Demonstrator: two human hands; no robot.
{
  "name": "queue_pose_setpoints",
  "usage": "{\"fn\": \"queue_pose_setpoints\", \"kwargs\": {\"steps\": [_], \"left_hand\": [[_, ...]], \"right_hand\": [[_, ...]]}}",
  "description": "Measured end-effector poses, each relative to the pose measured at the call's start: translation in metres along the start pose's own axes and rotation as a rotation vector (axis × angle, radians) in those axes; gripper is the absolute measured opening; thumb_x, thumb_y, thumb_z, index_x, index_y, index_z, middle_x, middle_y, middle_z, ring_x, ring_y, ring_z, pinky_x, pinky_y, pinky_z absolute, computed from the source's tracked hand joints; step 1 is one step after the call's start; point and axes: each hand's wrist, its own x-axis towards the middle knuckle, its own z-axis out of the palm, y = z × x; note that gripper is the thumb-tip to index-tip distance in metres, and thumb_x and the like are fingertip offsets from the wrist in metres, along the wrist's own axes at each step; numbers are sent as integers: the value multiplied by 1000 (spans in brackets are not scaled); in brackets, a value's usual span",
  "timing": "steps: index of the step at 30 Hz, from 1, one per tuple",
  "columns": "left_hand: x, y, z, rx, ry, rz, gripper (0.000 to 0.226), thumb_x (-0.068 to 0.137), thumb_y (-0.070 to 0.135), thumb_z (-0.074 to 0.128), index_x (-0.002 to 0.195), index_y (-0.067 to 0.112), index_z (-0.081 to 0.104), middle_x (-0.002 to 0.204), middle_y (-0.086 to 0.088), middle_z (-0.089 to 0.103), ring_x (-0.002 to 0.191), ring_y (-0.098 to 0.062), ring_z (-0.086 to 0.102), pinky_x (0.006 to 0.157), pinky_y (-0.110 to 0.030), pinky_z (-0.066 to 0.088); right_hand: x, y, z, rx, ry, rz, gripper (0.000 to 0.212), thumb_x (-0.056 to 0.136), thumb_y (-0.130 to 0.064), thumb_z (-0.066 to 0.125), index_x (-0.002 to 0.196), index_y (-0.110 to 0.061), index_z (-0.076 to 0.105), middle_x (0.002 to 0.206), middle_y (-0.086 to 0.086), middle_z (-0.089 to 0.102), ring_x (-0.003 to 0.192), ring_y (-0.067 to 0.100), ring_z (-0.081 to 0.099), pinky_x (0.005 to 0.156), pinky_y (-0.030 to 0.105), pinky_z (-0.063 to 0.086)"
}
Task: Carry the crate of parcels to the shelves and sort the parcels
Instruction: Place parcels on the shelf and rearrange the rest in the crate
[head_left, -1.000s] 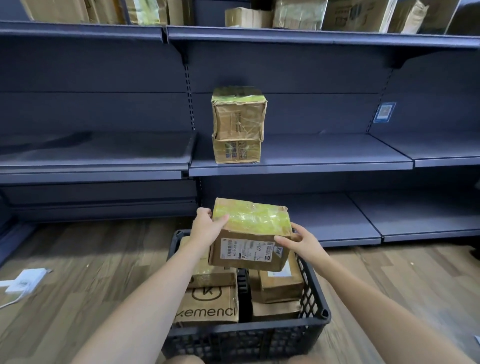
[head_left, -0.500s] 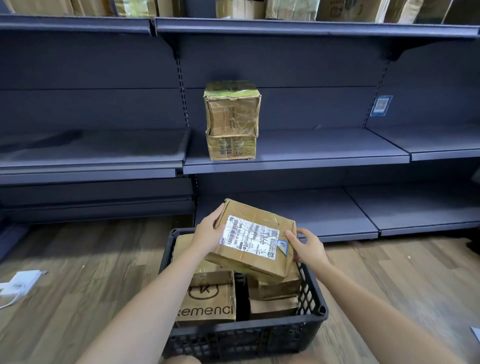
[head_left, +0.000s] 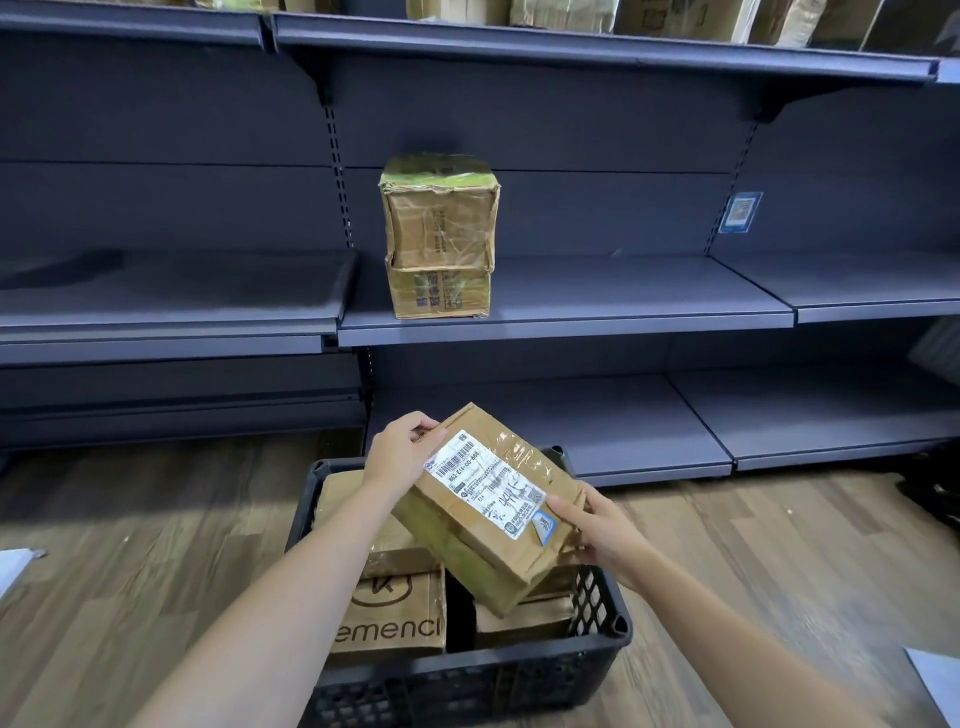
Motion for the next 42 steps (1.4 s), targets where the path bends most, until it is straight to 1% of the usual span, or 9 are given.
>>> {"fn": "queue_pose_setpoints", "kwargs": {"steps": [5, 9, 12, 15, 23, 27, 30, 35, 42], "left_hand": [[-3, 6, 39, 113, -161, -150, 75, 88, 33, 62, 150, 31, 21, 150, -12, 30, 134, -30, 37, 103, -30, 35], [-19, 9, 68, -104, -168, -243, 107, 87, 30, 66, 149, 12, -20, 161, -12, -4, 148, -28, 14, 113, -35, 27], [-29, 3, 86, -235, -273, -213, 87, 87, 34, 62, 152, 19, 6, 151, -2, 39, 131, -18, 44, 107, -31, 37], [-37, -4, 99, -184, -355, -168, 65, 94, 27, 56, 149, 25, 22, 140, 5, 51, 121, -14, 52, 94, -24, 41], [-30, -30, 114, -141, -377, -154, 59, 97, 22, 50, 150, 22, 24, 143, 4, 48, 125, -11, 48, 95, -19, 39], [-18, -31, 126, -70, -347, -122, 57, 98, 15, 47, 150, 17, 25, 152, 3, 36, 142, -18, 33, 112, -29, 31], [-8, -35, 137, -58, -287, -96, 55, 97, 12, 49, 148, 18, 30, 149, 2, 43, 138, -15, 39, 106, -24, 33], [-3, -51, 148, -12, -285, -160, 55, 98, 12, 46, 150, 18, 26, 157, 1, 26, 145, -21, 26, 115, -33, 28], [-3, -54, 152, 20, -305, -158, 57, 99, 9, 42, 151, 19, 21, 161, 1, 10, 148, -20, 16, 119, -34, 23]], "right_hand": [[0, 17, -8, 64, 143, -23, 19, 91, -24, 62, 108, -17, 58, 99, 6, 71, 83, 21, 69, 59, 32, 56], [10, 18, -10, 146, 262, -44, 17, 90, -26, 64, 103, -16, 58, 93, 7, 70, 77, 22, 66, 62, 34, 53], [18, 19, -5, 214, 361, -38, 19, 88, -31, 64, 100, -18, 56, 96, 7, 67, 83, 25, 64, 67, 38, 51], [22, 30, 1, 276, 413, 35, 27, 90, -30, 62, 110, -14, 53, 105, 6, 63, 99, 29, 61, 80, 47, 51], [34, 60, 2, 307, 437, 127, 36, 94, -30, 56, 127, -17, 49, 125, 9, 59, 118, 32, 56, 98, 54, 46], [46, 64, -5, 187, 474, 112, 26, 94, -31, 56, 117, -22, 51, 108, 4, 63, 97, 22, 60, 92, 48, 52], [53, 66, -12, 133, 471, 119, 26, 91, -34, 60, 114, -23, 54, 107, 3, 66, 92, 20, 62, 80, 41, 56], [59, 81, -17, -197, 386, 65, 50, 88, -41, 60, 133, -20, 51, 120, -8, 64, 115, 16, 58, 100, 32, 46], [62, 80, -16, -444, 380, 106, 53, 90, -48, 54, 133, -18, 49, 124, -2, 64, 112, 18, 59, 93, 31, 48]]}}
